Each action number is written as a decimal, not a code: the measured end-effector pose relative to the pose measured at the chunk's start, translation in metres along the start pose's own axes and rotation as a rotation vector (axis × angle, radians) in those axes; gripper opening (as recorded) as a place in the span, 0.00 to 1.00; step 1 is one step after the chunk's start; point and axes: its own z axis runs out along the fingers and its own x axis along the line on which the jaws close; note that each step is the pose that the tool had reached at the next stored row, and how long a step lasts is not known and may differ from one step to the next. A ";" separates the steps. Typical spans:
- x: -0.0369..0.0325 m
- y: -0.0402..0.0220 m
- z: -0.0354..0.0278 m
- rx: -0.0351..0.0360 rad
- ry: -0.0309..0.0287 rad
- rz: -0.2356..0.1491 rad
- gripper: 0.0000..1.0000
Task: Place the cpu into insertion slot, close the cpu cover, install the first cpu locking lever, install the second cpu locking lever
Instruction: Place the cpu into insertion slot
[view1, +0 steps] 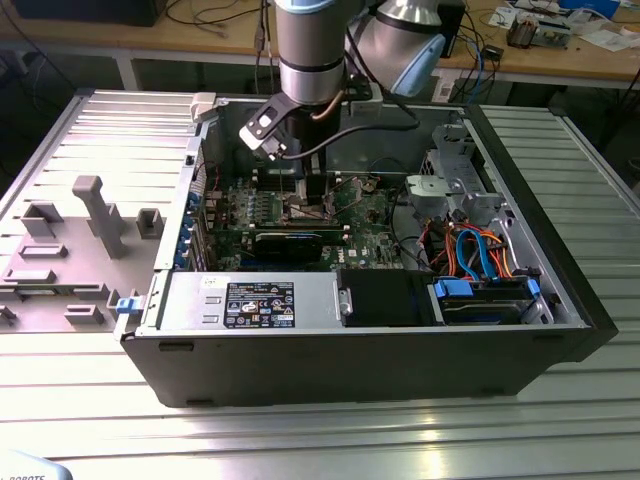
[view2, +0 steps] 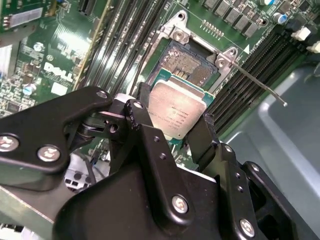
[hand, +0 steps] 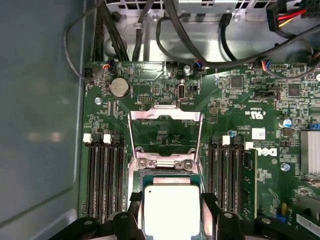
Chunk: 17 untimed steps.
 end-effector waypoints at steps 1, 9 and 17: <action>0.0005 -0.0005 0.0026 0.0001 0.0000 0.000 0.55; 0.0059 -0.0106 0.0239 0.0000 -0.0021 0.004 0.55; 0.0075 -0.0111 0.0360 -0.0009 -0.0075 0.022 0.55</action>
